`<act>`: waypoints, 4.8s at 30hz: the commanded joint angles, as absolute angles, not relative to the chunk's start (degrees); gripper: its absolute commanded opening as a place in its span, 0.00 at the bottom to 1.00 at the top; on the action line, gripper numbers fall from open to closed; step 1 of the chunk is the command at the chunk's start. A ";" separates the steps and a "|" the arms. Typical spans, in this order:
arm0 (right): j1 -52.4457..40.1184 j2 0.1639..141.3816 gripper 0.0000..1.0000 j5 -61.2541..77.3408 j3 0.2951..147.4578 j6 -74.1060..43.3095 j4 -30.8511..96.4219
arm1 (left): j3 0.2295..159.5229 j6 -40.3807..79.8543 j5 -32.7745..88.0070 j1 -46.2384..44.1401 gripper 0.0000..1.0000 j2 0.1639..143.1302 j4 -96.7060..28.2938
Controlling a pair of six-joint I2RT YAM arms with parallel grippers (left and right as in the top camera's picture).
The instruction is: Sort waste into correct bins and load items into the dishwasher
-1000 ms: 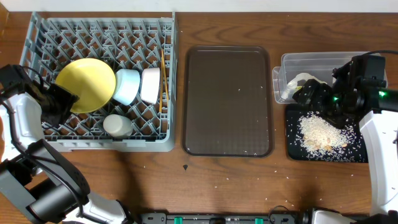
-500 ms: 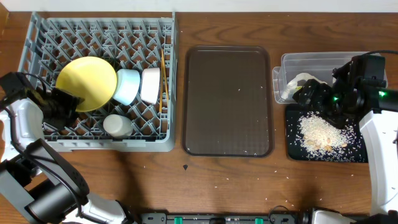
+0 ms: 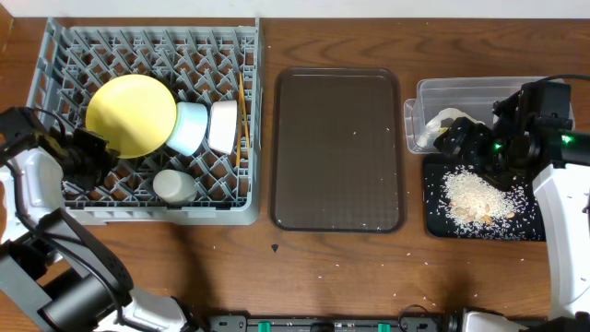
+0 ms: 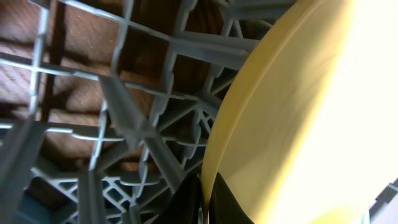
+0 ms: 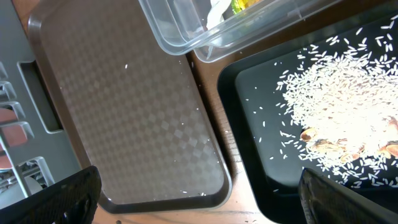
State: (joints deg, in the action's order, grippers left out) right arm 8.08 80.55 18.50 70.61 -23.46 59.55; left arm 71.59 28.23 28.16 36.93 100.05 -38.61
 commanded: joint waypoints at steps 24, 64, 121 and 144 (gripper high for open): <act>7.42 80.03 0.99 18.94 71.13 -23.73 59.59 | 68.84 14.61 -23.27 21.30 0.07 80.82 -38.63; 7.42 80.03 0.99 18.96 71.13 -23.73 59.59 | 68.86 9.67 -43.24 10.15 0.07 89.03 -30.50; 7.42 80.03 0.99 18.94 71.13 -23.75 59.61 | 68.77 23.16 24.62 45.10 0.63 95.77 -39.97; 7.42 80.03 0.99 19.59 71.13 -23.75 60.45 | 68.58 21.56 25.50 45.08 0.08 99.81 -36.67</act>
State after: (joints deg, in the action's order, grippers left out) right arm 8.08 80.55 18.63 70.61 -23.46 60.40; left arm 69.63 22.92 27.70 45.25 99.29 -35.57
